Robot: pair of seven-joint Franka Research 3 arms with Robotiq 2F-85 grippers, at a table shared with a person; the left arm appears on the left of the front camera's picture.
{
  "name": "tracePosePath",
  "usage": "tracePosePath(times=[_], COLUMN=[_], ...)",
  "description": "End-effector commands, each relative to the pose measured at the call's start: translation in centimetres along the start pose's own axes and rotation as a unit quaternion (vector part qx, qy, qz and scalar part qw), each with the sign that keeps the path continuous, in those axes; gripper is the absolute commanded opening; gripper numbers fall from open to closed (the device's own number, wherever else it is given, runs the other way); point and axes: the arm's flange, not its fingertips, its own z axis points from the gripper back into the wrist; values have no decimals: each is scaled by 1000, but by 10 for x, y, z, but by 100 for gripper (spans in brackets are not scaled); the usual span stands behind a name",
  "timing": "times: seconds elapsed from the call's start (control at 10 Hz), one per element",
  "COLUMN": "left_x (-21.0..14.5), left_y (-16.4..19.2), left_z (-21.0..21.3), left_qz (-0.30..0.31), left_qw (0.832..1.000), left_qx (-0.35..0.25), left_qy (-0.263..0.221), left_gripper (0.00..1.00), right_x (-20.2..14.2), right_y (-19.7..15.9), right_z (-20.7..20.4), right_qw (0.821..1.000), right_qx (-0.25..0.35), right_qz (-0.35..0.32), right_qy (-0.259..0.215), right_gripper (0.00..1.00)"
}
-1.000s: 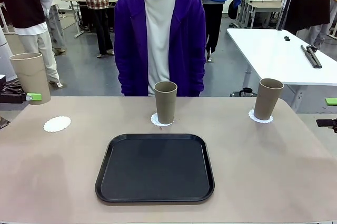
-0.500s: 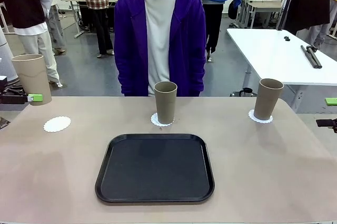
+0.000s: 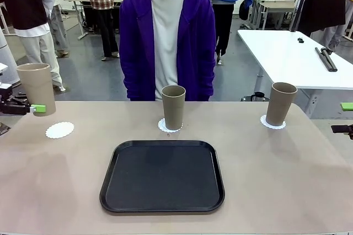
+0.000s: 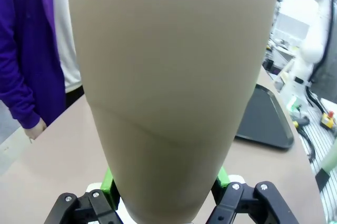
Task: Place coasters on the table and set cups on them.
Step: Take one Reusable plastic cup from the Flat Tray and place it on a coaster set by the human.
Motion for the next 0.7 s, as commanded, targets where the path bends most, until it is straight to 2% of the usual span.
tracePosePath(times=[0.0,0.4,0.6], left_x=[-12,-35,-51], left_y=[22,50,56], left_z=[3,-5,-15], left_qz=[-56,-52,-51], left_qw=[997,993,994], left_qx=[-49,-92,-86], left_qy=[1,-52,-47], left_gripper=[81,81,81], right_x=[-1,-1,-1], right_y=[1,1,1], right_z=[-1,-1,-1], right_qw=[1000,1000,1000], right_qx=[3,3,3], right_qz=[2,2,2], right_qy=[1,1,1], right_gripper=[100,100,100])
